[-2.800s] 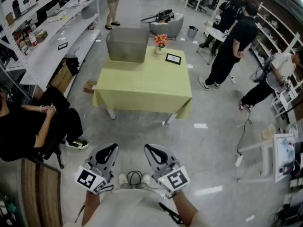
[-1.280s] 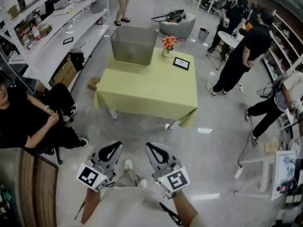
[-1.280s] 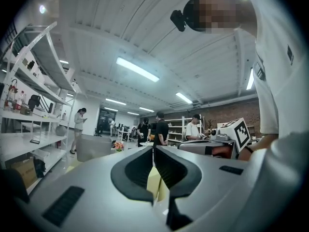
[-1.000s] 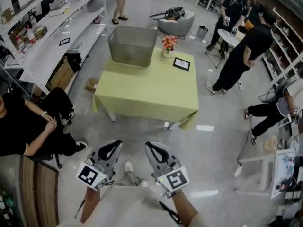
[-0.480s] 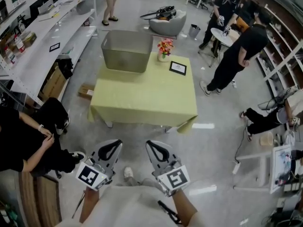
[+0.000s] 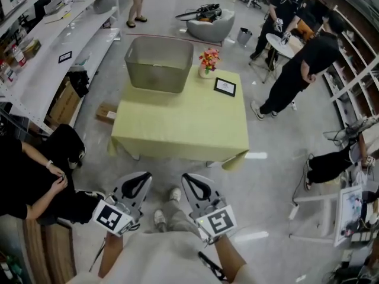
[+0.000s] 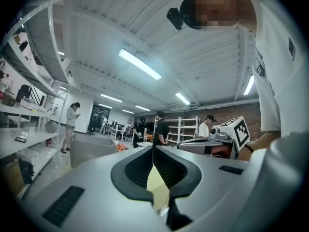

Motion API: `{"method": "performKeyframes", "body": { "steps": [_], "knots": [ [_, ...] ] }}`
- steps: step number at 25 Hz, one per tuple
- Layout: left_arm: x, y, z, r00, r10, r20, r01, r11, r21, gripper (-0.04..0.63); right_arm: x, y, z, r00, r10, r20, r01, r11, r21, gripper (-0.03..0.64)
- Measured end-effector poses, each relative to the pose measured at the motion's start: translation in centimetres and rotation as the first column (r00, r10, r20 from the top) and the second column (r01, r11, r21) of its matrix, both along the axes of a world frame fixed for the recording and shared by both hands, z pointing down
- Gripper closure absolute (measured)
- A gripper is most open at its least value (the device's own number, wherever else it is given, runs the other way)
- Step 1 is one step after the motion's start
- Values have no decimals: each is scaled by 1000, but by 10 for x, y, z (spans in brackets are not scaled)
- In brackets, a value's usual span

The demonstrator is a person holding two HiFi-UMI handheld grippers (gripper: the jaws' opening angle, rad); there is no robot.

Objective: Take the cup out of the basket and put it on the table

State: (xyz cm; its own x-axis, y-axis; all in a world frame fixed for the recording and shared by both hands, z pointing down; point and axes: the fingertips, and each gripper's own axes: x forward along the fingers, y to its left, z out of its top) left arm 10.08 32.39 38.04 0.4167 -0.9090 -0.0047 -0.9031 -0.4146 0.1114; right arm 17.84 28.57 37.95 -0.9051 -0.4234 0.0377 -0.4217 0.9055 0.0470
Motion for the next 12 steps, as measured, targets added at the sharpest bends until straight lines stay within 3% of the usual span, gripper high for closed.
{"method": "performKeyframes", "body": {
  "steps": [12],
  "knots": [
    [-34,-91,3,998,-61,2,61,998,-24,572,-36,-94,3,997,-77,-10,77,997,7,607]
  ]
}}
